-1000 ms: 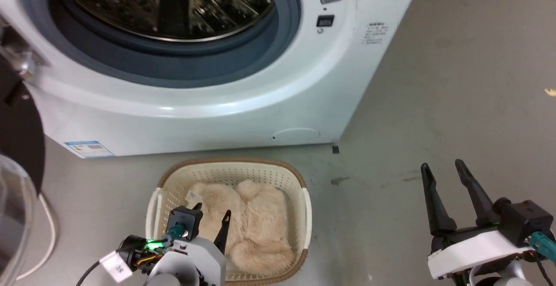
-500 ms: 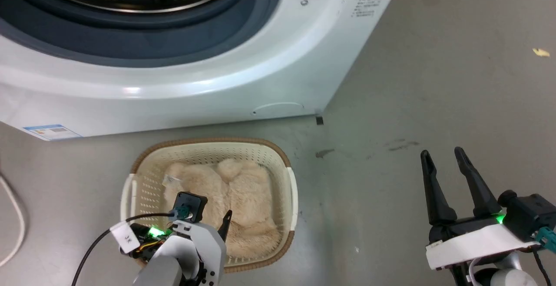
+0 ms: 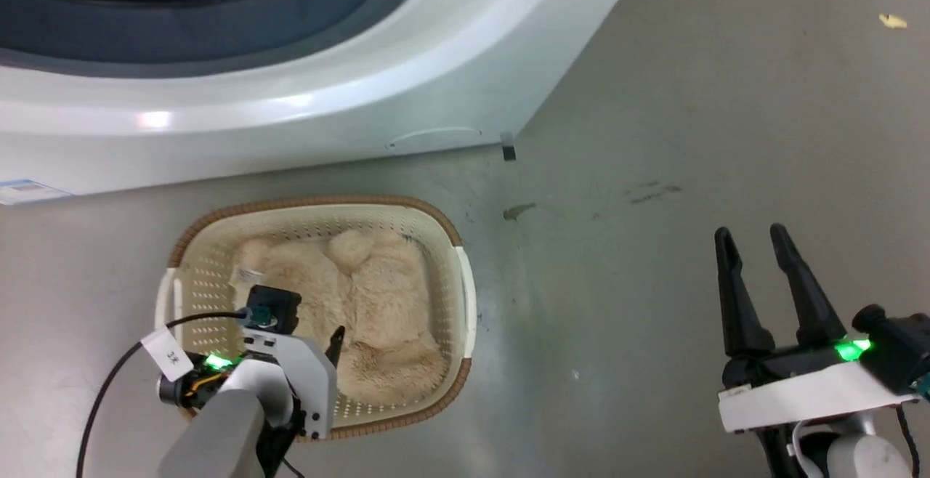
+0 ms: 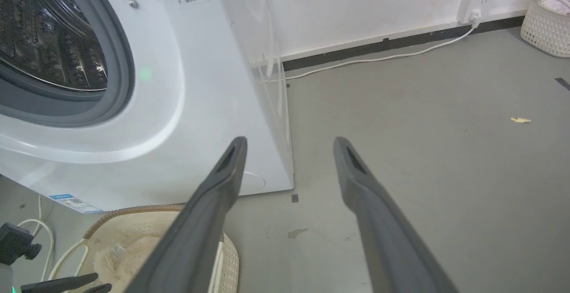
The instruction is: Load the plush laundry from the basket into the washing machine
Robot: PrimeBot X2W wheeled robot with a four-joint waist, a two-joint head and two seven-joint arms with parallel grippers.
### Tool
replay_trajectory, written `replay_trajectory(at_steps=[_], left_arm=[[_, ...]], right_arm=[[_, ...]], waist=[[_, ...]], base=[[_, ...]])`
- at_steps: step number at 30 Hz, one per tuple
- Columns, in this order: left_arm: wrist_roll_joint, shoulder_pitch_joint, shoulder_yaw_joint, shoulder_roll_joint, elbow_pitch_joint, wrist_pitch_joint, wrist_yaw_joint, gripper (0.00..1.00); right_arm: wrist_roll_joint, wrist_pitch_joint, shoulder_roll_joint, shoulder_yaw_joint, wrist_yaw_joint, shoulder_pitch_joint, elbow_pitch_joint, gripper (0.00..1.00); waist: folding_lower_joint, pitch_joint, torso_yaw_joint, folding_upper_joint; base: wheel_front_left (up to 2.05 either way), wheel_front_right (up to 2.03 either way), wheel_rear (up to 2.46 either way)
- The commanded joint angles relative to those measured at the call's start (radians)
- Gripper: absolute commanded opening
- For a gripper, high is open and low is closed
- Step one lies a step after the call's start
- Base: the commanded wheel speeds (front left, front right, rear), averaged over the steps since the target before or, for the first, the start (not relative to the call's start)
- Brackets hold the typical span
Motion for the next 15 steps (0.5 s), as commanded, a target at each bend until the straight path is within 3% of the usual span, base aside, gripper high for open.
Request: replay_trajectory(at_steps=[1, 15], left_arm=[[-0.016, -0.037, -0.018, 0.017, 0.037, -0.004, 0.001, 1.00], [-0.134, -0.156, -0.042, 0.035, 0.194, 0.042, 0.040, 1.00]], right_arm=[[0.018, -0.012, -0.001, 0.003, 0.001, -0.024, -0.010, 1.00], [0.114, -0.042, -0.001, 0.038, 0.001, -0.041, -0.018, 1.00]], waist=[[-0.0001, 0.027, -0.012, -0.0001], [-0.0001, 0.142, -0.046, -0.0001]], base=[[0.00, 0.00, 0.00], [0.00, 0.00, 0.00]])
